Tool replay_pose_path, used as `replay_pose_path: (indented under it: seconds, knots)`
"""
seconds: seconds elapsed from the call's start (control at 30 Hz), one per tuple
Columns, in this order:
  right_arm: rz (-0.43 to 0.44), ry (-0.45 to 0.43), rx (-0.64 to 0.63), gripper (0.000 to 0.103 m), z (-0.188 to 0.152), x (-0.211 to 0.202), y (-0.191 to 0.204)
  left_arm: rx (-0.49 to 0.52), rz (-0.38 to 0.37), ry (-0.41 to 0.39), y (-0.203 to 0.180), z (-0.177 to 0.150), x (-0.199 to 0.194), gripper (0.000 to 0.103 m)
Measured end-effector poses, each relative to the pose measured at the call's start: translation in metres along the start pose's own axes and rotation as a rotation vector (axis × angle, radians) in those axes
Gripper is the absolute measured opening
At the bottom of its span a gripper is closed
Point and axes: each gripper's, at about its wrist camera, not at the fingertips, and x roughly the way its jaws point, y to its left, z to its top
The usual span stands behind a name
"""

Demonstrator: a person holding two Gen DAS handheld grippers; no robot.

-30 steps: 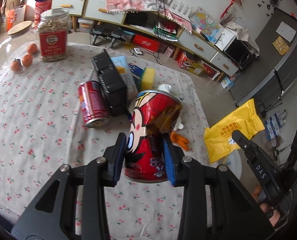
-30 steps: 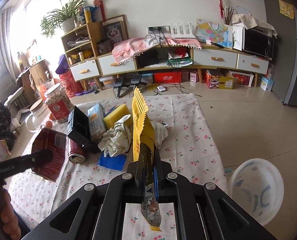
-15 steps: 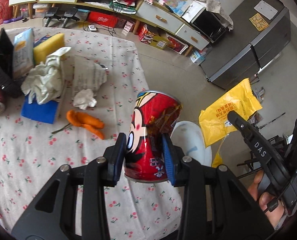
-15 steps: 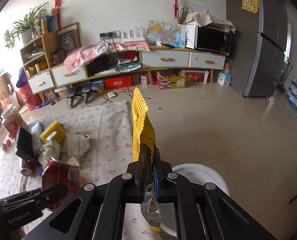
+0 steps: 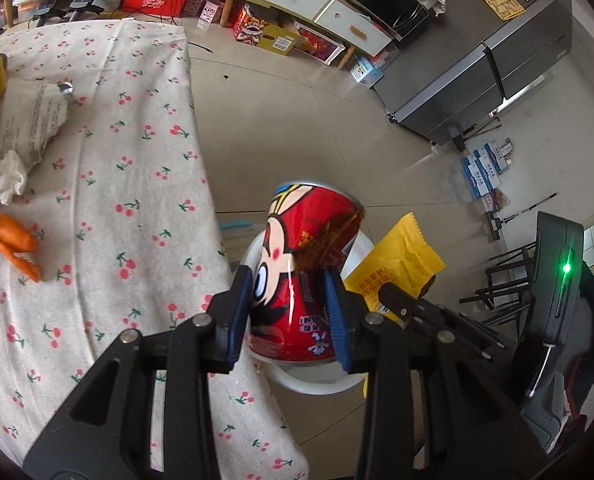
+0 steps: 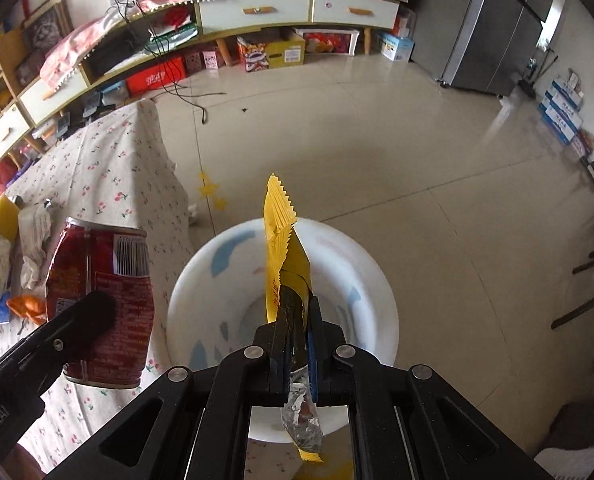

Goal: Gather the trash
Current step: 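Carry the can and wrapper to the white basin and release both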

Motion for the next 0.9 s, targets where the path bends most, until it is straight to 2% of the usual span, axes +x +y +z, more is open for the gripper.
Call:
replay_pose_path:
  seconds: [0.1,0.17,0.2,0.23,0.33,0.53,0.63,0.7,0.77,0.83,0.9]
  knots:
    - [-0.012,0.039,0.005,0.011,0.001,0.006,-0.003,0.005,0.005,0.016,-0.002,-0.001,0.006,0.038]
    - [-0.013,0.030,0.018,0.025,0.000,0.004,-0.007,0.002,0.003,0.029,-0.002,0.000,0.011,0.038]
    - [-0.016,0.022,0.027,0.045,0.000,0.002,-0.009,0.001,0.003,0.035,-0.004,0.001,0.013,0.038]
    - [-0.016,0.008,0.037,0.060,0.000,0.001,-0.012,0.001,0.004,0.040,-0.005,0.001,0.016,0.038]
    - [-0.011,-0.018,0.091,0.062,0.001,-0.003,-0.022,0.007,0.000,0.052,-0.010,0.002,0.026,0.038]
    - [0.009,-0.082,0.295,0.062,0.000,-0.019,-0.062,0.038,0.051,0.118,-0.020,-0.002,0.058,0.038]
    - [0.052,-0.096,0.372,0.062,0.001,-0.024,-0.077,0.080,0.130,0.148,-0.028,-0.006,0.083,0.038]
    - [0.077,-0.108,0.423,0.062,0.002,-0.025,-0.085,0.181,0.229,0.119,-0.044,-0.010,0.089,0.037]
    - [0.100,-0.127,0.474,0.062,0.001,-0.028,-0.095,0.224,0.252,0.161,-0.054,-0.013,0.099,0.032]
    - [0.124,-0.145,0.521,0.062,-0.001,-0.033,-0.106,0.249,0.280,0.164,-0.062,-0.018,0.101,0.025]
    - [0.131,-0.154,0.546,0.062,-0.001,-0.034,-0.112,0.293,0.312,0.164,-0.067,-0.024,0.103,0.025]
